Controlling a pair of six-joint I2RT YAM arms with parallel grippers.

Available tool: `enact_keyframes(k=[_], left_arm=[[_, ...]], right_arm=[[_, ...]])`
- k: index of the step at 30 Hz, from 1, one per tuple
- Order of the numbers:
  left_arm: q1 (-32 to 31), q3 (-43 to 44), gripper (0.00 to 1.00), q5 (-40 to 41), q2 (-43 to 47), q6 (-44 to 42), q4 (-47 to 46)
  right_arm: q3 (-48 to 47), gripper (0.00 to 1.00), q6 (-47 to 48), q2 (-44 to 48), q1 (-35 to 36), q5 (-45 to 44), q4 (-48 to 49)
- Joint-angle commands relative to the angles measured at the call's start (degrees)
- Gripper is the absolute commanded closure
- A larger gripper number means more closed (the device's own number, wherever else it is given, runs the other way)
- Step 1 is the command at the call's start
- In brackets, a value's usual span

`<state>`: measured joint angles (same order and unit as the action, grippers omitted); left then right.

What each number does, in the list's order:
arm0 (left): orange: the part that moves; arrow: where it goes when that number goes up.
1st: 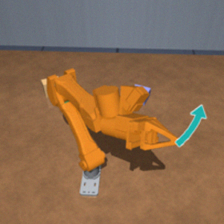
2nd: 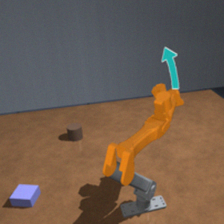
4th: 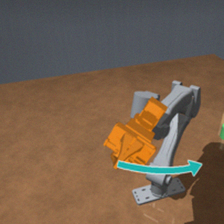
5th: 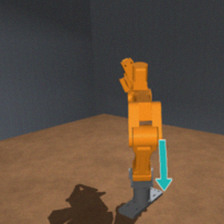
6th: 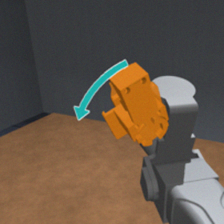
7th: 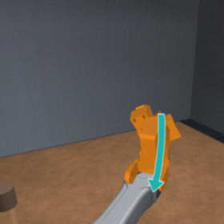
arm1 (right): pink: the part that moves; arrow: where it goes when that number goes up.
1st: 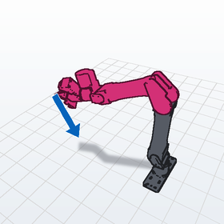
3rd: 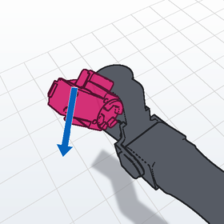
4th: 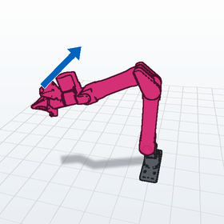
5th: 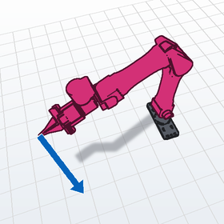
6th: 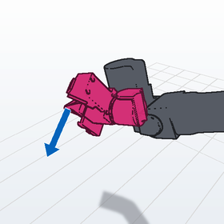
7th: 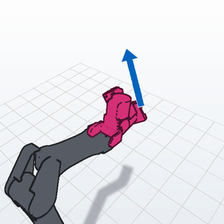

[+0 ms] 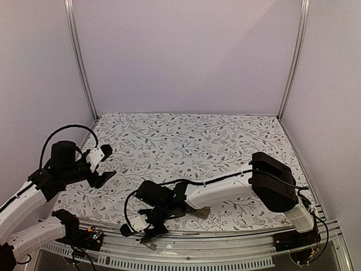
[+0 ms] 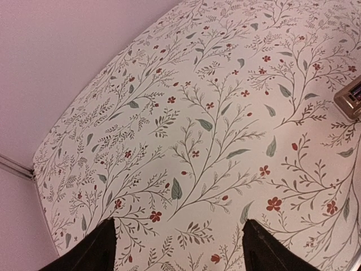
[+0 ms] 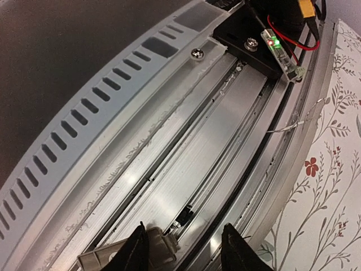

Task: Load the batteries into the remote control
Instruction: Pick up the battery cover from the corner of the board, then pass from the right arm to the left

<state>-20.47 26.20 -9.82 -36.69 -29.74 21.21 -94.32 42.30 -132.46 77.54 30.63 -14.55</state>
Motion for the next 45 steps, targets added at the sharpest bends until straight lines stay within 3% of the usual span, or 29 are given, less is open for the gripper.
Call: enact_keyframes(k=[1, 6, 20, 26, 34, 39, 43, 45], left_arm=[[0.7, -1.4, 0.23, -0.4, 0.6, 0.8, -1.8], [0.7, -1.4, 0.24, -0.5, 0.4, 0.7, -2.0], [0.8, -1.8, 0.24, -0.4, 0.7, 0.5, -1.8], [0.8, -1.5, 0.25, -1.9, 0.9, 0.5, -1.7], [0.7, 2.2, 0.29, -11.0, 2.4, 2.2, -0.2], [0.7, 6.2, 0.28, -23.1, 3.9, 6.2, -1.0], [0.2, 7.3, 0.32, -37.4, 2.6, 14.2, -5.0], [-1.4, 7.4, 0.34, -38.7, 0.3, 20.7, -9.5]], right_arm=[[-1.3, 0.63, 1.3, -2.0, 0.5, 0.1, -2.6], [-1.6, 0.66, 2.5, -2.4, 0.6, -0.7, -4.4], [-2.7, 1.00, 3.2, -3.1, 0.8, -2.8, -7.2], [-3.0, 1.00, -0.1, -0.6, 0.8, -6.5, -6.0], [-0.1, 1.00, -8.5, 9.3, -0.9, -14.9, 0.5], [6.8, 1.00, -16.4, 19.7, -3.6, -25.9, 6.5], [11.7, 1.00, -22.0, 27.9, -6.4, -36.3, 10.9], [13.3, 1.00, -25.0, 32.0, -7.8, -39.9, 13.3]])
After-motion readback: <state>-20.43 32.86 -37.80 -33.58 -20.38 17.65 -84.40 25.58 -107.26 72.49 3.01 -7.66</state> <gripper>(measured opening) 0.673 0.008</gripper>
